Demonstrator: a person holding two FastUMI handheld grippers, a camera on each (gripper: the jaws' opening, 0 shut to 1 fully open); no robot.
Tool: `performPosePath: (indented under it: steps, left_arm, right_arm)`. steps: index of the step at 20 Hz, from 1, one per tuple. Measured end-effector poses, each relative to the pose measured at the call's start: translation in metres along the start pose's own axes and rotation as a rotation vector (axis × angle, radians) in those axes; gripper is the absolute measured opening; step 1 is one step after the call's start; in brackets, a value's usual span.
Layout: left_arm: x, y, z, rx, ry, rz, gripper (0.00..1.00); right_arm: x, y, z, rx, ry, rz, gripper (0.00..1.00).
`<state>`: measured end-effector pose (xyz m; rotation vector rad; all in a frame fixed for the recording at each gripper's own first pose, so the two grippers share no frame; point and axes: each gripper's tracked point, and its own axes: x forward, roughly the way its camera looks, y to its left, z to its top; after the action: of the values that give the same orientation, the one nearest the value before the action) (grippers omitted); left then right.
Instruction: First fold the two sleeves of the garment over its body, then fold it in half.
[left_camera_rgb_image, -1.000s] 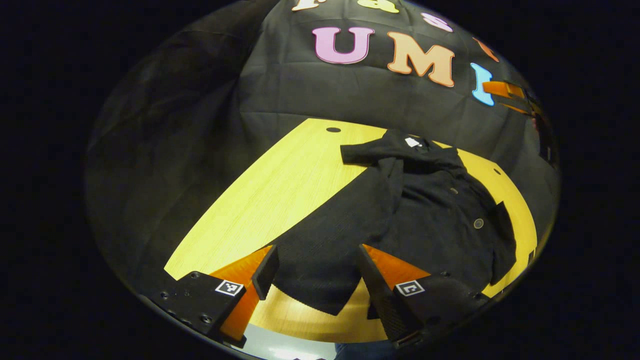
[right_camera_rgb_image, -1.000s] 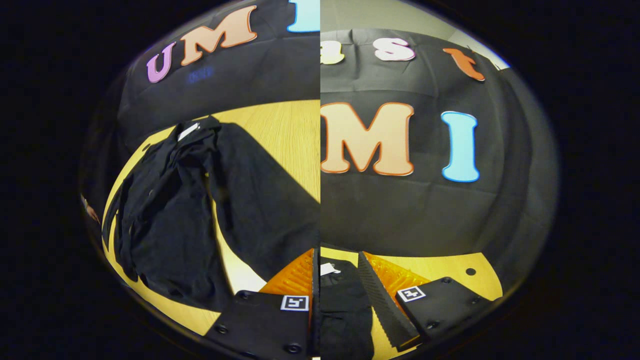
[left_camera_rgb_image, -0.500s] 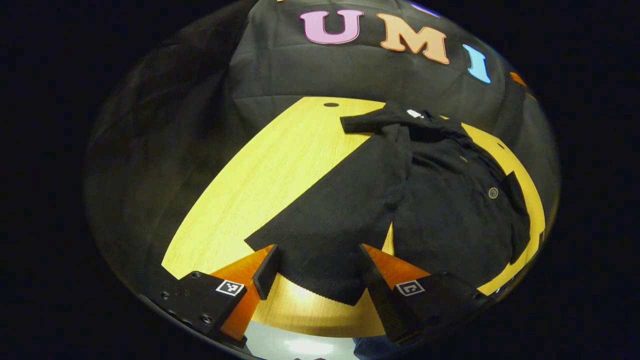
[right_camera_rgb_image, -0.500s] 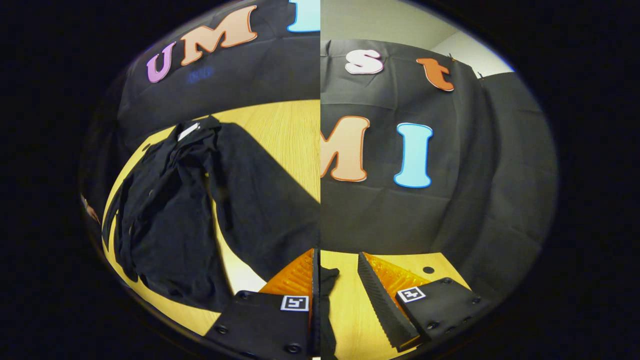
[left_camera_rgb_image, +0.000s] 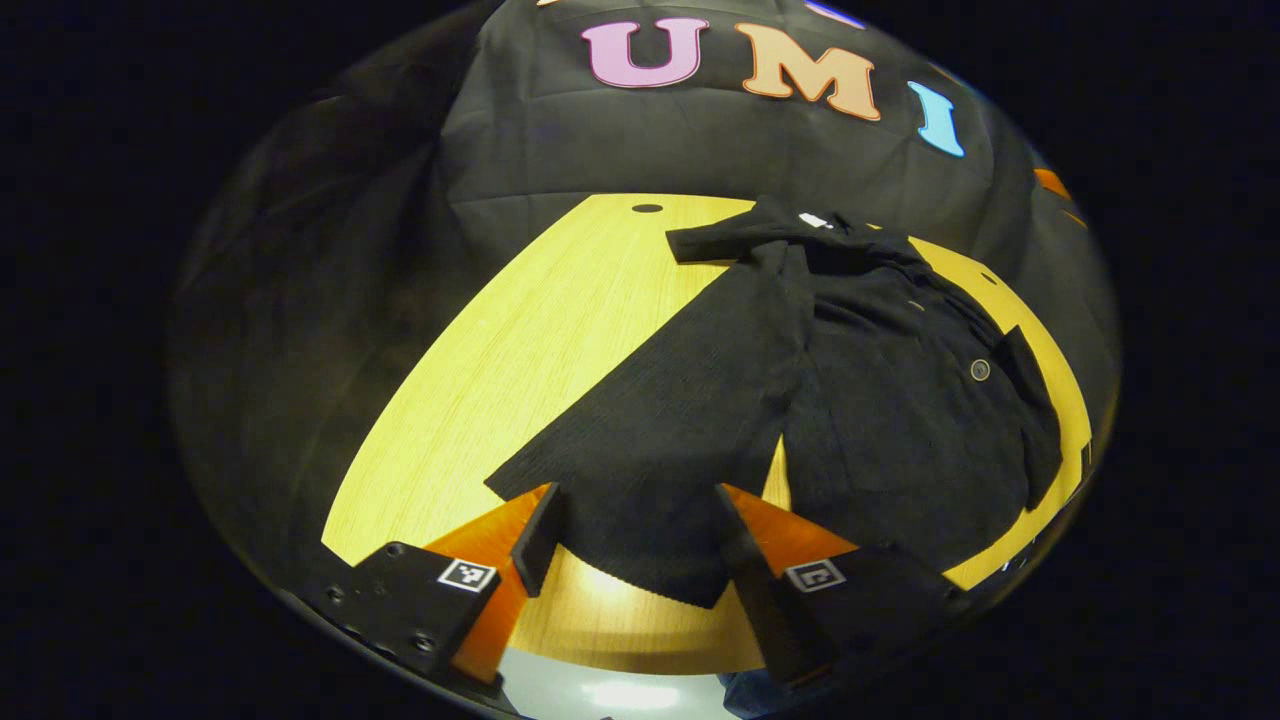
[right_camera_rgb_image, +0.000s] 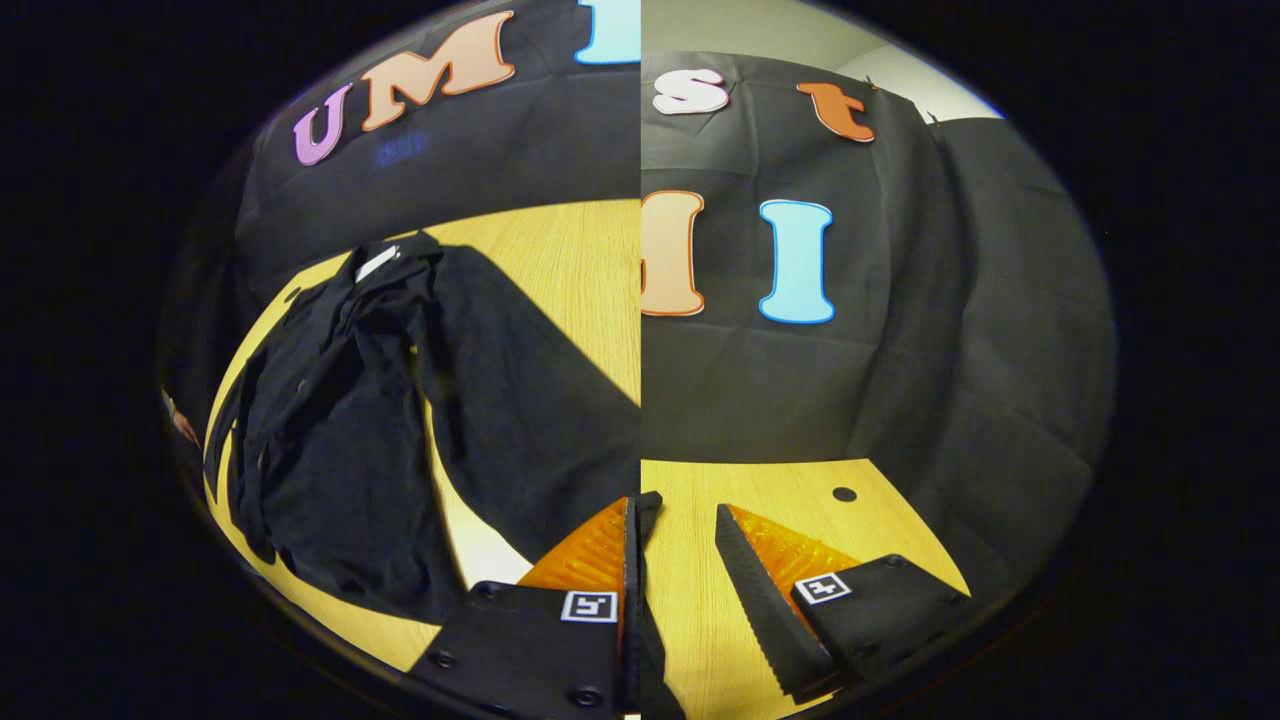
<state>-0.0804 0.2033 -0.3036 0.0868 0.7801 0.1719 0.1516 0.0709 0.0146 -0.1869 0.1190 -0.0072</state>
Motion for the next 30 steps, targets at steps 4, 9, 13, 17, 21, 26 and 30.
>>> performPosePath:
  steps: [4,9,13,17,21,26,30]
  left_arm:
    - [0.005,-0.006,0.003,0.001,0.002,-0.002,0.54]
    - [0.008,-0.006,0.005,-0.016,0.017,-0.012,0.17]
    - [0.008,-0.007,0.006,-0.023,0.035,-0.054,0.01]
    - [0.008,-0.006,0.006,-0.041,0.043,-0.077,0.00]
    - [0.008,-0.006,0.007,-0.080,0.040,-0.101,0.00]
    - [0.001,0.002,0.023,-0.143,0.017,-0.126,0.00]
    - [-0.008,0.020,0.057,-0.156,-0.063,-0.102,0.00]
  right_arm:
    - [0.004,0.009,-0.003,0.022,-0.002,0.022,0.50]
    - [0.007,0.013,-0.007,0.003,0.009,0.028,0.50]
    - [0.004,0.012,-0.004,0.015,0.002,0.019,0.50]
    - [-0.003,0.006,-0.008,0.017,0.006,-0.012,0.49]
    - [-0.009,0.006,-0.004,0.038,-0.007,-0.033,0.50]
    - [-0.019,0.012,-0.001,0.030,-0.033,-0.055,0.49]
    - [-0.031,0.018,-0.005,0.029,-0.043,-0.045,0.50]
